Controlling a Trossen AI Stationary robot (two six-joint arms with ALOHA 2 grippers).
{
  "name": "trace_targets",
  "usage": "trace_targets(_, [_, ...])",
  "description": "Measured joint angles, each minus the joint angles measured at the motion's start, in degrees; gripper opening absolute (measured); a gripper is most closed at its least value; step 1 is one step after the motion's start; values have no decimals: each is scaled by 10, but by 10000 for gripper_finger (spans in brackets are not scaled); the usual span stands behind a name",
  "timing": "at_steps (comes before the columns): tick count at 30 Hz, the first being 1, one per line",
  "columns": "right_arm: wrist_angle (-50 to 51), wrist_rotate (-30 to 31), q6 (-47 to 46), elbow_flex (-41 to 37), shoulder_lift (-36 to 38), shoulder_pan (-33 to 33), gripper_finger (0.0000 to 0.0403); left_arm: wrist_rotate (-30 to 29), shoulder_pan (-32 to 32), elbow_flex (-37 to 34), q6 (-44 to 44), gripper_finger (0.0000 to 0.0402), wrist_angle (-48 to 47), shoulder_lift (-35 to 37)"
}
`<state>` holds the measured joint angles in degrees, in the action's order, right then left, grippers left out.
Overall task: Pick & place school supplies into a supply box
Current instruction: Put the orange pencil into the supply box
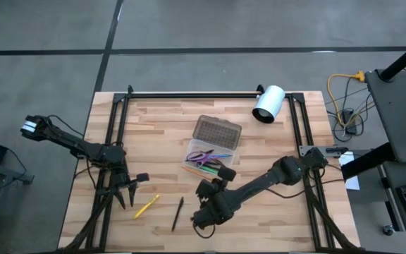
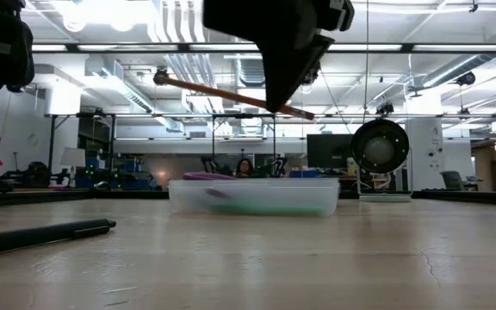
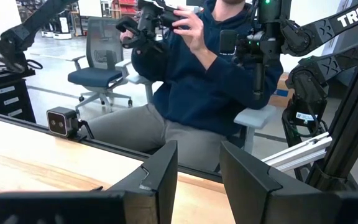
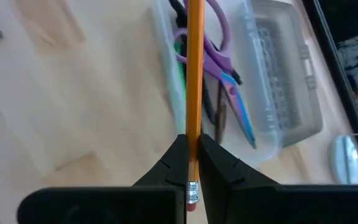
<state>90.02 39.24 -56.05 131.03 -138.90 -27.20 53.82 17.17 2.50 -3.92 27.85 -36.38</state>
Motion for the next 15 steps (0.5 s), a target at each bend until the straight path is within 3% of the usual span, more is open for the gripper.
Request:
trace_targets(11, [-10, 0, 9, -137, 74, 47, 11, 0, 0, 0, 0, 105, 0, 0])
trace_targets(15, [-63, 0, 43, -214, 116, 66, 11, 0, 0, 0, 0, 105, 0, 0])
